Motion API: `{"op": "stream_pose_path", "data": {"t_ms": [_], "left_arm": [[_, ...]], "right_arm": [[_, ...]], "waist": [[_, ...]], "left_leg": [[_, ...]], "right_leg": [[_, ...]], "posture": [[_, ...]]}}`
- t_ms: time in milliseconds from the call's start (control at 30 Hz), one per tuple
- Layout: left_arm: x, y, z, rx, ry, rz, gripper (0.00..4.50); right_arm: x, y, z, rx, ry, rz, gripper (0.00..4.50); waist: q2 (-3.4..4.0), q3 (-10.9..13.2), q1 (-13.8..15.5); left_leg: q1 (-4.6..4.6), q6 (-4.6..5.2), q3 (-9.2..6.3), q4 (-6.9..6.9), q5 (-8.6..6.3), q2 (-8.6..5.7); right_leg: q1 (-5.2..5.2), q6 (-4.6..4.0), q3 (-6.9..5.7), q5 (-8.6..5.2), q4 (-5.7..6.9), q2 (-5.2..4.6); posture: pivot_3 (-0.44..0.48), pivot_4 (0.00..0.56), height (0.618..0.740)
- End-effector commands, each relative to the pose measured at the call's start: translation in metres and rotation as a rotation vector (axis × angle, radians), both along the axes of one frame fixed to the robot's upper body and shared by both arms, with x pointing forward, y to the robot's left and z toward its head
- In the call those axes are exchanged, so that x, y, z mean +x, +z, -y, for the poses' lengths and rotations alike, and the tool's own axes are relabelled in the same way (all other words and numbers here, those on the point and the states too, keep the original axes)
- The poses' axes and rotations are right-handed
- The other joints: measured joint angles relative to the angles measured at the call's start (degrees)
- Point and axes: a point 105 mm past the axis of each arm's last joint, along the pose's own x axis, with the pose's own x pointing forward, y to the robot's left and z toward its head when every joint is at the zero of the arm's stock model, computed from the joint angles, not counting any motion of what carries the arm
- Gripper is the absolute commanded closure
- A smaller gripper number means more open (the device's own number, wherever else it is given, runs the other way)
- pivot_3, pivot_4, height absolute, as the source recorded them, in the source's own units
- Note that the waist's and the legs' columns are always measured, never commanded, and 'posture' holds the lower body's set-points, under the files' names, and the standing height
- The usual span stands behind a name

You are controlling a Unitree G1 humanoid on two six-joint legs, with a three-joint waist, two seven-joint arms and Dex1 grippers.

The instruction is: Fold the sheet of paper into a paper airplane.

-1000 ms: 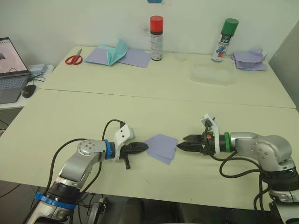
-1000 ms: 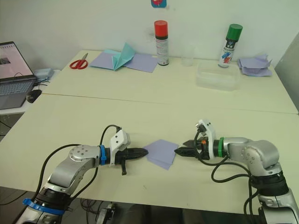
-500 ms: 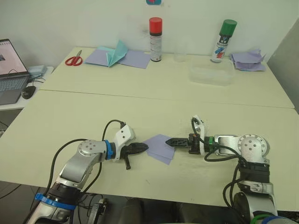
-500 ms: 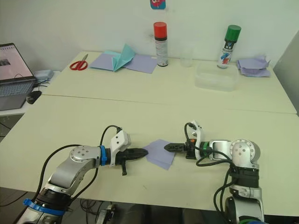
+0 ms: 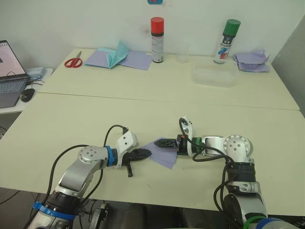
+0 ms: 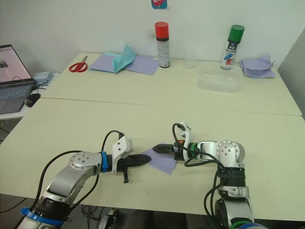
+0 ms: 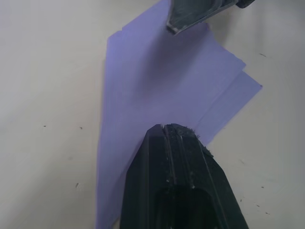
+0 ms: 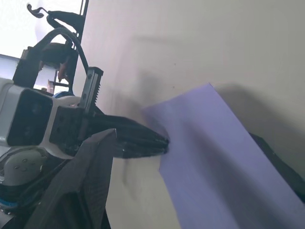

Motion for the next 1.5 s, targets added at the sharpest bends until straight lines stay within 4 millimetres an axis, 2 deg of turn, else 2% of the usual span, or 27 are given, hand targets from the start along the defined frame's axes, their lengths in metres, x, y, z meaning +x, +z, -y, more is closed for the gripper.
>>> {"op": "stream_pose_path", "data": {"t_ms": [33,167,267,300,433,567,633,767,833,1200,1500], "left_arm": [[-0.011,-0.025,-0.008,0.062,0.008,-0.106,4.50],[-0.009,-0.023,-0.013,0.072,0.019,-0.110,4.50],[-0.006,-0.022,-0.019,0.082,0.050,-0.111,4.50],[-0.005,-0.022,-0.022,0.089,0.058,-0.111,4.50],[-0.006,-0.022,-0.030,0.111,0.074,-0.125,4.50],[0.001,-0.019,-0.037,0.118,0.111,-0.127,4.50],[0.003,-0.018,-0.038,0.113,0.122,-0.136,4.50],[0.004,-0.015,-0.041,0.082,0.145,-0.179,4.50],[0.006,-0.015,-0.045,0.083,0.167,-0.197,4.50],[0.010,-0.013,-0.041,0.081,0.174,-0.210,4.50],[0.008,-0.012,-0.046,0.090,0.176,-0.215,4.50]], "right_arm": [[0.004,0.000,0.001,-0.029,-0.018,0.099,1.85],[0.002,0.004,-0.006,-0.045,0.008,0.209,3.39],[0.002,0.006,-0.007,-0.079,0.027,0.308,4.34],[0.002,0.006,-0.008,-0.087,0.031,0.330,4.46],[-0.004,0.008,-0.010,-0.099,0.054,0.421,4.46],[-0.007,0.020,-0.013,-0.094,0.087,0.551,4.46],[-0.014,0.027,-0.015,-0.100,0.145,0.673,4.46],[-0.027,0.023,-0.015,-0.168,0.275,0.886,4.46],[-0.027,0.019,-0.015,-0.181,0.291,0.935,4.46],[-0.018,-0.001,-0.024,-0.296,0.341,1.086,4.46],[-0.026,-0.010,-0.033,-0.298,0.422,1.128,4.46]], "waist": [[0.00,0.00,-0.14],[0.00,0.00,-0.46],[0.00,0.00,-0.53],[0.00,0.00,-0.53],[0.00,0.00,-0.61],[0.00,0.01,-0.60],[0.00,0.01,-0.58],[-0.02,0.02,-0.52],[-0.02,0.02,-0.50],[-0.03,0.01,-0.54],[-0.03,0.01,-0.62]], "left_leg": [[0.00,0.00,0.00,0.00,0.00,0.00],[0.01,0.00,0.01,0.00,0.00,0.01],[0.01,0.00,0.01,0.00,0.00,0.02],[0.01,0.00,0.00,0.01,0.00,0.03],[0.01,0.00,0.00,0.00,0.00,0.04],[0.00,0.00,-0.01,-0.01,0.00,0.06],[0.00,0.00,0.00,-0.01,0.00,0.06],[-0.01,-0.01,-0.01,0.01,0.00,0.04],[-0.01,-0.01,0.00,0.01,0.00,0.04],[0.07,-0.09,0.01,0.01,0.06,0.12],[0.14,-0.12,0.01,0.01,0.07,0.16]], "right_leg": [[0.00,0.00,0.00,0.00,0.00,0.00],[-0.01,0.00,0.00,0.00,-0.01,0.01],[-0.01,0.01,0.00,0.00,-0.01,0.02],[-0.01,0.01,-0.01,-0.01,-0.01,0.02],[-0.02,0.01,-0.02,-0.01,-0.02,0.03],[-0.05,0.02,-0.04,-0.01,-0.02,0.03],[-0.05,0.02,-0.05,-0.01,-0.02,0.03],[-0.02,0.04,-0.05,-0.03,-0.08,0.03],[-0.03,0.05,-0.04,-0.03,-0.09,0.03],[-0.02,0.03,-0.12,-0.02,-0.08,0.04],[-0.03,0.03,-0.13,-0.02,-0.06,0.06]], "posture": [[0.000,0.150,0.740],[0.000,0.150,0.740],[0.000,0.150,0.740],[0.000,0.150,0.740],[0.000,0.150,0.740],[0.000,0.150,0.740],[0.000,0.150,0.740],[0.000,0.150,0.740],[0.000,0.150,0.740],[0.000,0.150,0.740],[0.000,0.150,0.740]]}}
